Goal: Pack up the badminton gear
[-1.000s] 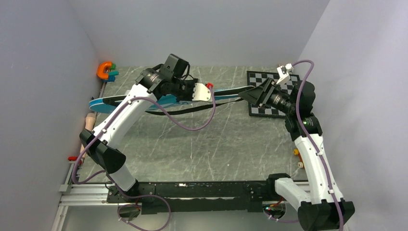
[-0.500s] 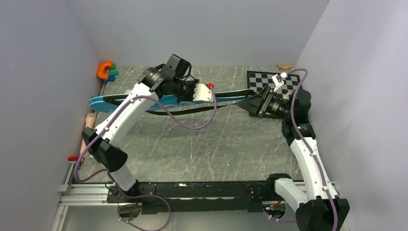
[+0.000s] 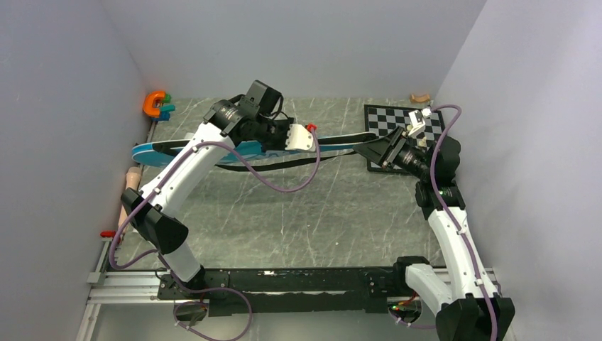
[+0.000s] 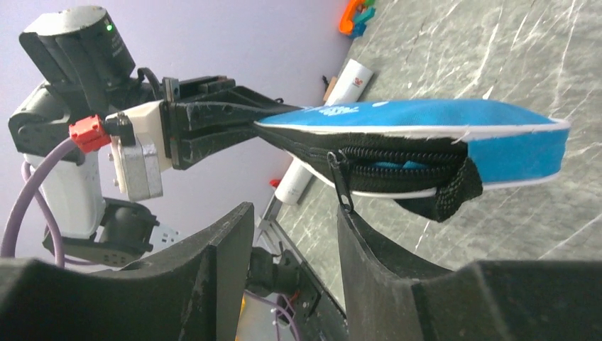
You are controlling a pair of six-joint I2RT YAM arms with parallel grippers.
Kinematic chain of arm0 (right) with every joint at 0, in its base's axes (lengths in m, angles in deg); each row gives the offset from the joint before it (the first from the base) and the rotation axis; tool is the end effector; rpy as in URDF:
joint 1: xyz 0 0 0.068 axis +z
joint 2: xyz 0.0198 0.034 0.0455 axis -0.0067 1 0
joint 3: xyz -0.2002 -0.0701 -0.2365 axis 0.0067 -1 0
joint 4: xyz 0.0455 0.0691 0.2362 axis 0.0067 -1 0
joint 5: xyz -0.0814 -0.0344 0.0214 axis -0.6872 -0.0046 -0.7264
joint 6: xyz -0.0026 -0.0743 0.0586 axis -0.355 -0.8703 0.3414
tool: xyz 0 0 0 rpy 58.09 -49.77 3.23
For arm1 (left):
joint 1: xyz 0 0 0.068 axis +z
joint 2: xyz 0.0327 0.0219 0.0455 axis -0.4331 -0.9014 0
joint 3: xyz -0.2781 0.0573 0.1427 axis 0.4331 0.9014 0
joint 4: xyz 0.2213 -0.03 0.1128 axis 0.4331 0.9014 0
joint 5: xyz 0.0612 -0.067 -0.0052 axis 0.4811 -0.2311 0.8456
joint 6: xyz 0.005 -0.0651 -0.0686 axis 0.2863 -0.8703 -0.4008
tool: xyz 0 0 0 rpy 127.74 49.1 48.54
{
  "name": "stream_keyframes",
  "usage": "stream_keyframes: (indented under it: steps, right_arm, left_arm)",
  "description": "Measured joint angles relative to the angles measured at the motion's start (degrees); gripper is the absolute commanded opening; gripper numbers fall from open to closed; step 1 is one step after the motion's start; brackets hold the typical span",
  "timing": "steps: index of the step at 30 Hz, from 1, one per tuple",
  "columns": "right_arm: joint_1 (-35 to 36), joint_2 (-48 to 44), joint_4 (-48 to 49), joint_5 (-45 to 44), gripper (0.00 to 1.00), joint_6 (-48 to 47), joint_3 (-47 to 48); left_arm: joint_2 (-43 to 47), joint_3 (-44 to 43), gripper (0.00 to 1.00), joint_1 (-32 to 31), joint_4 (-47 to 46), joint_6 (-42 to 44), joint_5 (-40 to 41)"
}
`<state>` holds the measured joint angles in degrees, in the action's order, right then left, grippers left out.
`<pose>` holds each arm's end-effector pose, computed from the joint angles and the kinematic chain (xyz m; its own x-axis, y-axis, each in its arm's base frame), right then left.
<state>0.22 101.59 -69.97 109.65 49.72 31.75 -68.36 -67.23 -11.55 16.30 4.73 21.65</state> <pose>0.1950 0.0671 0.3887 -0.6480 0.5155 -0.5607 -0.4109 0.3832 0.8272 0.2738 -0.2441 0.4129 0.3674 0.7627 -0.5323 0.8865 -0.1140 0.4485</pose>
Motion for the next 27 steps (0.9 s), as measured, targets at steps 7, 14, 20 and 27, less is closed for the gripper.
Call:
stream_keyframes:
  steps: [7,14,20,27]
  right_arm:
    - [0.0,0.4,4.3,-2.4,0.47,2.8,-2.0]
    - [0.0,0.8,5.9,-3.0,0.46,3.6,-2.4]
    - [-1.5,0.9,6.6,-3.4,0.23,4.1,-3.3]
    - [-1.8,0.8,7.0,-3.7,0.0,4.5,-3.3]
  left_arm:
    - [0.0,0.0,0.0,-0.1,0.0,0.0,0.0]
    - [0.0,0.0,0.0,-0.5,0.1,0.0,0.0]
    - [0.0,0.0,0.0,-0.6,0.1,0.0,0.0]
    - [0.0,-0.3,0.0,-0.7,0.2,0.0,0.1]
